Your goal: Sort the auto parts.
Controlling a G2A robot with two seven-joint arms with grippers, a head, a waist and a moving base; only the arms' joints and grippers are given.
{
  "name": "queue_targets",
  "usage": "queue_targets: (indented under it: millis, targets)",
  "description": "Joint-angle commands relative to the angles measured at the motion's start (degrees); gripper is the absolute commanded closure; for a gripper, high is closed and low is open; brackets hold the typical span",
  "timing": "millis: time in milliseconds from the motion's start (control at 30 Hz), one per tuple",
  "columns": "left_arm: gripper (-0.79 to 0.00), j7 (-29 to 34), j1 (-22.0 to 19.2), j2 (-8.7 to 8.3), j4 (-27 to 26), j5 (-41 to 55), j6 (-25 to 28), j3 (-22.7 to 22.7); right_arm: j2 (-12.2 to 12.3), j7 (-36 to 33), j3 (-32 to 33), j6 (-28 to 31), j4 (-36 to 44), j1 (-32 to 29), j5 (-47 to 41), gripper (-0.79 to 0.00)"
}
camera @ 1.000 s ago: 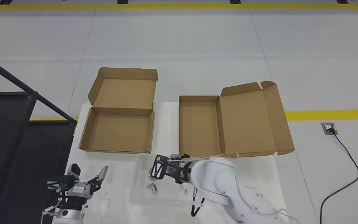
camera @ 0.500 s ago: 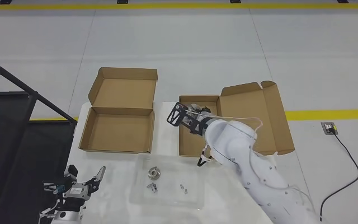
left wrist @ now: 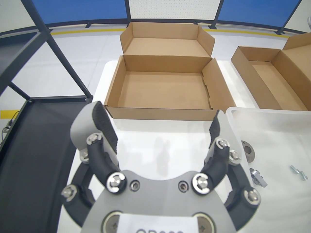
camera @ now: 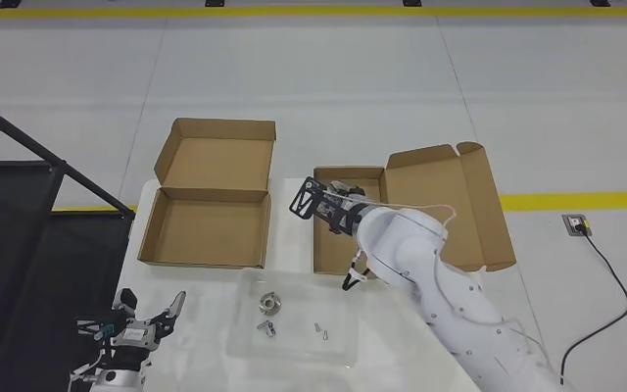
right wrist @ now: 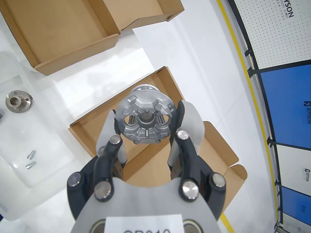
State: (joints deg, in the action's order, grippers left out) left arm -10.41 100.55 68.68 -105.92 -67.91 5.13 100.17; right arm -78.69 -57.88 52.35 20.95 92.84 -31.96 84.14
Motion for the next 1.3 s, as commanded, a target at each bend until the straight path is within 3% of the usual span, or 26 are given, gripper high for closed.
queue_targets:
  millis: [0,233,567,1067,1100,1133,1267]
  targets:
    - [-0.785,0.0,0.0,0.00,0.0,0.0,0.0,0.0,-0.1,1.1,0.4,-1.7,-2.6,-0.5,-0.3,0.000]
    - [-0.785,0.0,0.0,0.00,0.0,0.0,0.0,0.0,-2.5,7.6,-1.8,-1.2,-23.0,6.9,-8.9,0.000]
    - [-0.785,0.0,0.0,0.00,0.0,0.0,0.0,0.0,-8.6,12.0,-9.1,-2.5,-51.4,17.3,-16.9,0.000]
    - [-0.785,0.0,0.0,0.00,0.0,0.0,0.0,0.0,-15.2,15.1,-14.1,-1.5,-70.8,23.7,-18.5,0.000]
    - [-0.785,0.0,0.0,0.00,0.0,0.0,0.0,0.0,-15.6,15.3,-14.2,-1.4,-71.7,23.9,-18.6,-0.022]
    - [-0.785,0.0,0.0,0.00,0.0,0.0,0.0,0.0,-15.9,15.6,-14.3,-1.3,-72.5,24.1,-18.7,-0.114]
    - [-0.785,0.0,0.0,0.00,0.0,0.0,0.0,0.0,-16.9,16.6,-14.5,-0.9,-75.4,24.7,-19.2,-0.336]
